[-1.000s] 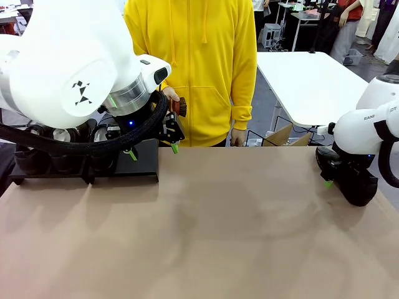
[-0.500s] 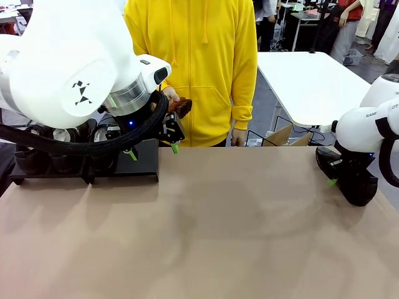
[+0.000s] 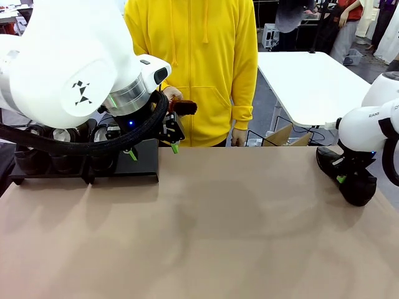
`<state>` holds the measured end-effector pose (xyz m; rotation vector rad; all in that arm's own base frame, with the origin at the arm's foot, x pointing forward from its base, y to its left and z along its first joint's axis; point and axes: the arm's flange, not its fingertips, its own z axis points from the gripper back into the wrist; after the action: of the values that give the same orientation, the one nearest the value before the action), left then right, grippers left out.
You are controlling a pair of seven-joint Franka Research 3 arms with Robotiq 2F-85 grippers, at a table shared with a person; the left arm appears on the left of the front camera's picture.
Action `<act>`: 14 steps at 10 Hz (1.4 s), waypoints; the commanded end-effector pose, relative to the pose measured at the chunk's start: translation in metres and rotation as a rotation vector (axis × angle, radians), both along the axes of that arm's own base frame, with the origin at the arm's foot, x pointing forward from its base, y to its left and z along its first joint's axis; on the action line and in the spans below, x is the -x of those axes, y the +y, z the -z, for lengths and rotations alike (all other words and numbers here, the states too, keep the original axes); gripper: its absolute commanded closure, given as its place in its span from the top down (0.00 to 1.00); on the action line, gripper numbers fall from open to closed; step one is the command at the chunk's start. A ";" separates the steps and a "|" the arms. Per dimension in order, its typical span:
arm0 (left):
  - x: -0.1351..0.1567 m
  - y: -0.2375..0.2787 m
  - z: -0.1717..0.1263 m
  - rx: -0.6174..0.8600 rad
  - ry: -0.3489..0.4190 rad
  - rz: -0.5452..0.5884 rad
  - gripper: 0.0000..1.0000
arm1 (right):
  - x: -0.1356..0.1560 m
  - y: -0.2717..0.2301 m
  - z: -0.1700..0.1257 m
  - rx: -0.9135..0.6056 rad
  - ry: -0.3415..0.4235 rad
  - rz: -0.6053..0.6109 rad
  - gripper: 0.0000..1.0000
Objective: Organize the shoes by placing them on the stand.
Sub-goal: Pick up one Shoe and place it in the middle of the table.
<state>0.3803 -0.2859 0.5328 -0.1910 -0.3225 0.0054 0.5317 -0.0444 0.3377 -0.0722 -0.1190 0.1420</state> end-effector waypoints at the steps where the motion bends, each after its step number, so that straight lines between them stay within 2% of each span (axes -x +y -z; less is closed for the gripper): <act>1: -0.001 0.003 -0.001 0.011 0.004 0.014 1.00 | -0.005 0.002 -0.016 0.068 0.000 0.068 0.00; 2: -0.001 0.003 -0.001 0.011 0.004 0.014 1.00 | -0.008 0.006 -0.031 0.048 -0.002 0.159 0.00; 3: -0.001 0.003 -0.001 0.011 0.004 0.014 1.00 | -0.004 0.016 -0.050 -0.019 -0.046 0.208 0.00; 4: -0.001 0.003 -0.001 0.011 0.004 0.014 1.00 | 0.011 0.041 -0.073 -0.079 -0.107 0.207 0.00; 6: -0.001 0.003 -0.001 0.011 0.004 0.014 1.00 | 0.058 0.103 -0.096 -0.161 -0.155 0.140 0.00; 9: -0.001 0.003 -0.001 0.011 0.004 0.014 1.00 | 0.120 0.159 -0.101 -0.270 -0.106 0.049 0.00; 10: -0.001 0.003 -0.001 0.011 0.004 0.014 1.00 | 0.138 0.165 -0.107 -0.259 -0.096 -0.047 0.00; 11: -0.001 0.003 -0.001 0.011 0.004 0.014 1.00 | 0.107 0.166 -0.100 -0.227 -0.103 0.058 0.00; 13: -0.001 0.003 -0.001 0.011 0.004 0.014 1.00 | 0.107 0.166 -0.100 -0.227 -0.103 0.058 0.00; 14: -0.001 0.003 -0.001 0.011 0.004 0.014 1.00 | 0.127 0.173 -0.095 -0.236 -0.084 0.031 0.00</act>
<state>0.3806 -0.2858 0.5329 -0.1912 -0.3225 0.0056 0.4123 0.1220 0.4294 0.1521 -0.2090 0.0753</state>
